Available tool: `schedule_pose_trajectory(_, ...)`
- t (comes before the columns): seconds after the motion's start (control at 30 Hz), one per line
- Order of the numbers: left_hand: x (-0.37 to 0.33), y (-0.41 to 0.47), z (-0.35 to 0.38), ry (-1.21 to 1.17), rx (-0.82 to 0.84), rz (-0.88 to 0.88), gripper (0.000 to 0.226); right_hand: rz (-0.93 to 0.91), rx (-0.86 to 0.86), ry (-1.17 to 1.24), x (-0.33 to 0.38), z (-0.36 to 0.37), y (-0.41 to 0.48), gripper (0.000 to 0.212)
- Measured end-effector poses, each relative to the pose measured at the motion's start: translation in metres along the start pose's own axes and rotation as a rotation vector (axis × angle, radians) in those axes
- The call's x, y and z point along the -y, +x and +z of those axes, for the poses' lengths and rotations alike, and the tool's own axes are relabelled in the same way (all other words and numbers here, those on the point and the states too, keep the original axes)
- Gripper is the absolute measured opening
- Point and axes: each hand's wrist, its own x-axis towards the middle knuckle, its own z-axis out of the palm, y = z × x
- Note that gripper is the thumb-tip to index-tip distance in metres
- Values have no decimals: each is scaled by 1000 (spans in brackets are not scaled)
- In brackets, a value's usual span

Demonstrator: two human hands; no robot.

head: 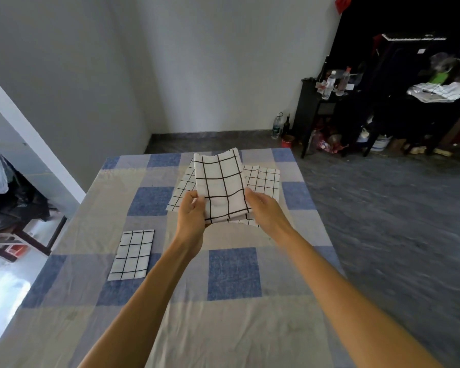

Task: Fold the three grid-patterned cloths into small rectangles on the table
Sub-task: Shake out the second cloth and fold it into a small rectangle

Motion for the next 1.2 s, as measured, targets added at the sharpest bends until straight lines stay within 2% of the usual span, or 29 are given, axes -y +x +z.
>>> schedule_pose_trajectory(0.1, 6, 0, -3, 8, -26, -33, 14, 81, 35, 236, -2, 2, 1, 42)
schedule_pose_trajectory(0.17, 9, 0, -6, 61, -40, -22, 15, 73, 13, 290, 1, 1, 1, 36)
schedule_pose_trajectory(0.3, 9, -4, -8, 127, -65, 13, 18, 42, -67, 253, -2, 0, 4, 41)
schedule_pose_trajectory(0.47, 17, -2, -14, 357, -65, 141, 35, 82, 20, 206, -3, -1, 2, 39)
schedule_pose_trajectory(0.6, 17, -3, -13, 394, -28, 173, 22, 66, 29, 147, -5, -1, 0, 48)
schedule_pose_trajectory(0.7, 20, -10, -18, 431, 61, 193, 32, 84, 44, 210, -6, -5, -2, 48)
schedule_pose_trajectory(0.77, 24, -16, -24, 588, 120, 330, 39, 106, 64, 267, -8, -7, -4, 48)
schedule_pose_trajectory(0.83, 28, -23, -28, 798, 121, 554, 35, 116, 79, 327, -8, -9, -6, 46)
schedule_pose_trajectory(0.9, 30, -26, -26, 909, 44, 713, 24, 115, 107, 362, -7, -10, -9, 43)
schedule_pose_trajectory(0.97, 28, -27, -25, 930, -25, 770, 16, 110, 130, 368, -6, -11, -11, 35)
schedule_pose_trajectory(1.07, 22, -29, -25, 871, -13, 751, 13, 69, 137, 276, -4, -16, -16, 35)
schedule_pose_trajectory(1.2, 10, -40, -25, 711, -53, 507, 16, -202, 192, 94, -13, -25, -24, 43)
